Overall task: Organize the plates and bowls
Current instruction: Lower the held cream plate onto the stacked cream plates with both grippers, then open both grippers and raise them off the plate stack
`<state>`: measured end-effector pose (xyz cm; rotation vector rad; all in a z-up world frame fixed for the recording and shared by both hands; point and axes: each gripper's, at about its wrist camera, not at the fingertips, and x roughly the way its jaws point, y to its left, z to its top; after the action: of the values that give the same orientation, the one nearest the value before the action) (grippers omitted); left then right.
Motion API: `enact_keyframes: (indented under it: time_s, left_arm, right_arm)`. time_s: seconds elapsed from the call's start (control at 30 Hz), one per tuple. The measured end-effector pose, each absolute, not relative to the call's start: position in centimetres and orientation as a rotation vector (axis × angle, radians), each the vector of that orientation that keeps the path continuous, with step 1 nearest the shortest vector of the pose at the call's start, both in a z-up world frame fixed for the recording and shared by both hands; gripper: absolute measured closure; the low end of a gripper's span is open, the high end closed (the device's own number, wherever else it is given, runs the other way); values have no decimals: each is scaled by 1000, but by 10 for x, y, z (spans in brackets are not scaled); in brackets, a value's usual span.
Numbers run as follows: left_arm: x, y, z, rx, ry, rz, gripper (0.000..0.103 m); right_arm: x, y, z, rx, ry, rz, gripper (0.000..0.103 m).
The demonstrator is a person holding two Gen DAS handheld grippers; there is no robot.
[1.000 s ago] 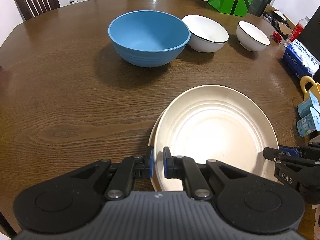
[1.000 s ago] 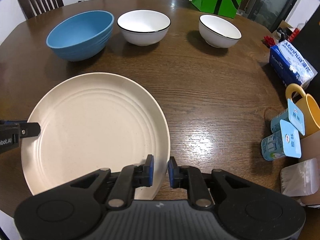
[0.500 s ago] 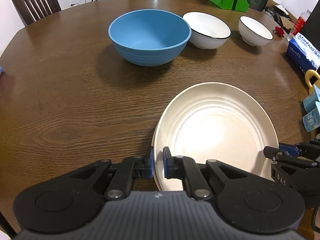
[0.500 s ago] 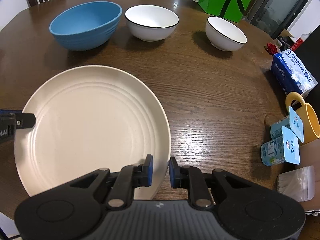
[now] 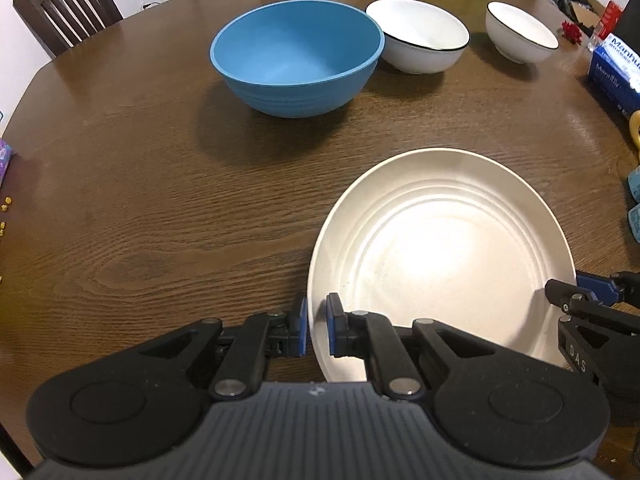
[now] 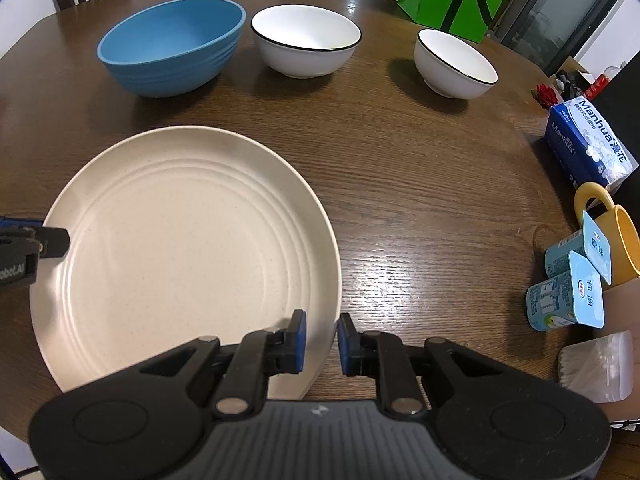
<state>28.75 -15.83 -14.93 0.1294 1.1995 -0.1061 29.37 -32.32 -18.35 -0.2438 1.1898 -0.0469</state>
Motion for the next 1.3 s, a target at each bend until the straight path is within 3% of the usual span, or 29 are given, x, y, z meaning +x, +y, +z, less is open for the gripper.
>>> enact_keyframes:
  time_s: [0.3, 0.47, 0.5, 0.6, 0.63, 0.7, 0.93, 1.13, 1.3]
  left_arm:
    - [294, -163, -153, 153, 1225, -101, 92]
    - [290, -154, -146, 91, 1201, -135, 86]
    - [289, -152, -144, 73, 1190, -147, 81]
    - [285, -145, -133, 34, 1153, -170, 58]
    - [284, -144, -129, 27, 1135, -176, 55]
    - [279, -140, -121, 8, 1101, -189, 50]
    - [254, -131, -87, -43, 923, -213, 0]
    - [228, -131, -71, -45, 798, -203, 0]
    - [215, -121, -62, -98, 753, -183, 0]
  right_arm:
    - [296, -322, -185, -240, 1200, -54, 87]
    - [297, -330, -183, -194, 1204, -46, 86]
    - [297, -332, -181, -177, 1197, -42, 86]
    - [294, -342, -172, -115, 1169, -20, 72]
    - [292, -345, -169, -100, 1156, -17, 61]
    - [288, -352, -161, -60, 1127, -13, 49]
    - [262, -371, -138, 28, 1027, 0, 21]
    - [238, -372, -116, 35, 917, 25, 0]
    - [220, -370, -100, 7, 849, 39, 0]
